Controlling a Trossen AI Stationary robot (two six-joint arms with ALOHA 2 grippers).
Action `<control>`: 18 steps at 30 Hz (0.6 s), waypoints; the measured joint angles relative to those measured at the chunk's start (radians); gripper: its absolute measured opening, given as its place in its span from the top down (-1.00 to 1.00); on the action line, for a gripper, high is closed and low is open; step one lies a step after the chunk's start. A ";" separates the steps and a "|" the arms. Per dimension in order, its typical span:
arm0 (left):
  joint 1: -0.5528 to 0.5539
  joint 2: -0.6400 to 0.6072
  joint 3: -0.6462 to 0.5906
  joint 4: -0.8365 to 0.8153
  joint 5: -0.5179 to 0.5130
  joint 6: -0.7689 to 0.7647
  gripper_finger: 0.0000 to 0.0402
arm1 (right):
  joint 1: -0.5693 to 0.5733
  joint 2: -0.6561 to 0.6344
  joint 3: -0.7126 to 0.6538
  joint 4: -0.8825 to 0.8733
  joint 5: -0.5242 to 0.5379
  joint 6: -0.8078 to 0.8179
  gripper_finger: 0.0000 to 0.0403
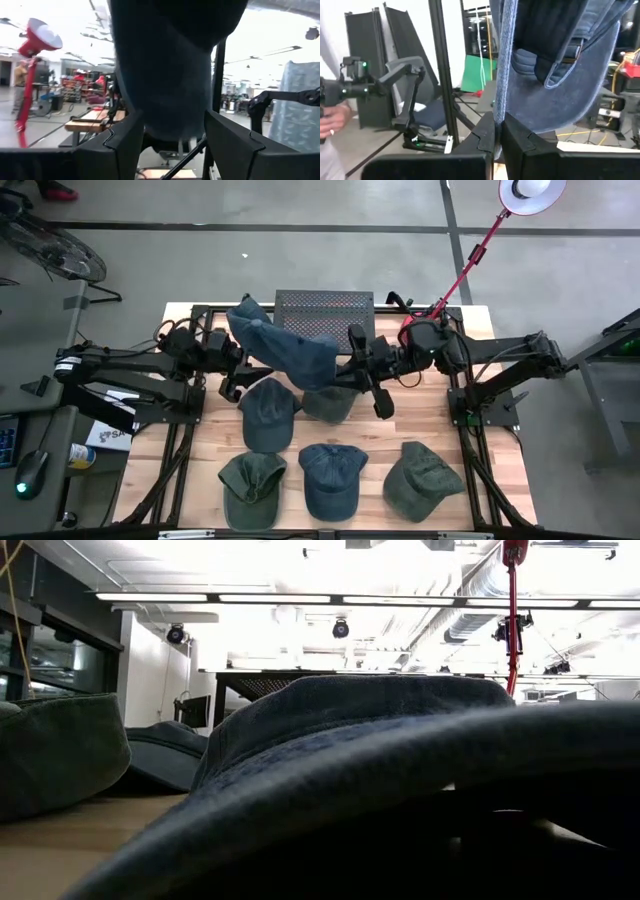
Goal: Pick & Place hat
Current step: Put the top right dark blue cap on the shelf
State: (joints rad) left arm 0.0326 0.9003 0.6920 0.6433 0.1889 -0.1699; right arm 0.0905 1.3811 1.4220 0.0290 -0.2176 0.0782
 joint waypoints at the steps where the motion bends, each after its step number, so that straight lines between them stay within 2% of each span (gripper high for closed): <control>1: 0.000 0.016 0.017 -0.001 0.015 0.000 -0.03 | -0.004 0.000 0.000 0.002 -0.020 -0.006 0.98; 6: 0.000 0.069 0.069 -0.010 0.040 -0.019 -0.03 | -0.006 -0.001 0.000 0.020 -0.061 -0.023 0.98; 18: 0.000 0.084 0.070 -0.021 0.012 -0.024 -0.03 | 0.001 -0.017 0.000 0.017 -0.116 -0.037 0.98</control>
State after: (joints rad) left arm 0.0322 0.9848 0.7616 0.6223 0.2008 -0.1941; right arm 0.0917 1.3645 1.4220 0.0461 -0.3335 0.0415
